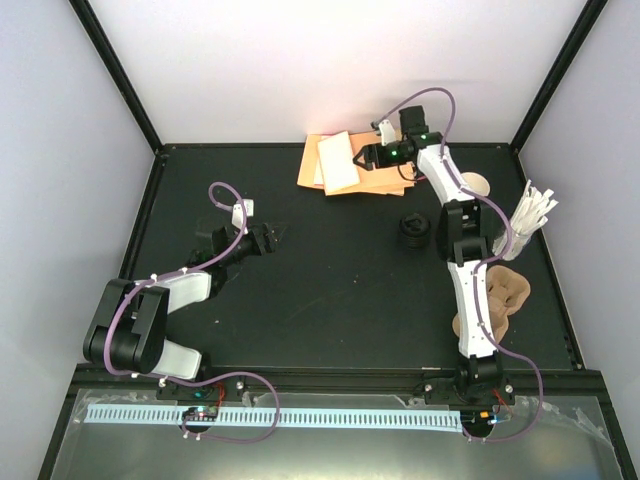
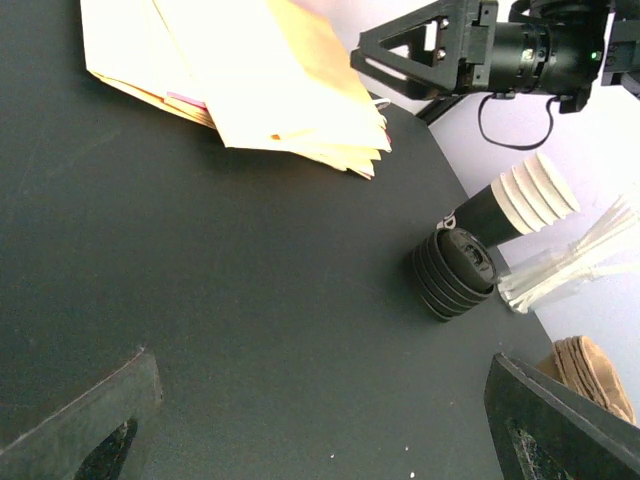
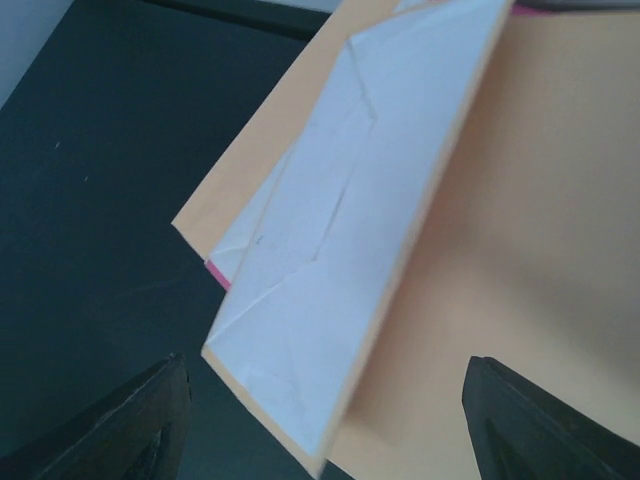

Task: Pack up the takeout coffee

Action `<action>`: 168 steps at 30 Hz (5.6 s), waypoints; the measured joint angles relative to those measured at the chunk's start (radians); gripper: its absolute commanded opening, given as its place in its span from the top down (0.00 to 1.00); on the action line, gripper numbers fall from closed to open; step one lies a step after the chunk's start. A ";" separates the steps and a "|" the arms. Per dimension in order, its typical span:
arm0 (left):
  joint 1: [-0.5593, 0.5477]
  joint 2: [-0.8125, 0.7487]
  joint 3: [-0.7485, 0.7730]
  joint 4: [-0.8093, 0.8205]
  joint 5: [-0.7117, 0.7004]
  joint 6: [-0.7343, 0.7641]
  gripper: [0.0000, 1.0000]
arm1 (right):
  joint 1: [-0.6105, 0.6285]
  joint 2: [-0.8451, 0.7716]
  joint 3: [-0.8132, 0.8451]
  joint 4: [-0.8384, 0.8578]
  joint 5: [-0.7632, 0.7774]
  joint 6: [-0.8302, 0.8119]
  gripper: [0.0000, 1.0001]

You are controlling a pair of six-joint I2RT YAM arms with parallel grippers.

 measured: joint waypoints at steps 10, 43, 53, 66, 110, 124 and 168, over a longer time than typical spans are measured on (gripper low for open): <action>0.000 -0.001 0.000 0.000 0.004 0.000 0.09 | 0.051 0.010 -0.103 0.091 -0.013 0.162 0.24; 0.000 -0.021 -0.001 0.003 0.005 0.000 0.09 | 0.072 -0.097 -0.325 0.192 -0.032 0.182 0.99; 0.000 -0.037 -0.013 0.003 0.003 0.001 0.09 | 0.074 -0.324 -0.443 0.153 0.035 0.026 0.98; 0.000 -0.068 -0.017 0.003 0.002 0.001 0.09 | 0.142 -0.574 -0.633 0.151 0.237 -0.084 0.98; 0.056 -0.652 -0.015 -0.462 -0.097 -0.153 0.01 | 0.488 -1.043 -1.070 0.174 0.748 -0.037 0.99; 0.056 -0.709 -0.019 -0.543 0.064 -0.200 0.01 | 0.550 -1.044 -1.285 0.282 0.741 0.002 0.99; -0.399 -0.744 0.117 -0.808 -0.373 -0.212 0.04 | 0.868 -1.005 -1.511 0.499 0.912 0.024 0.93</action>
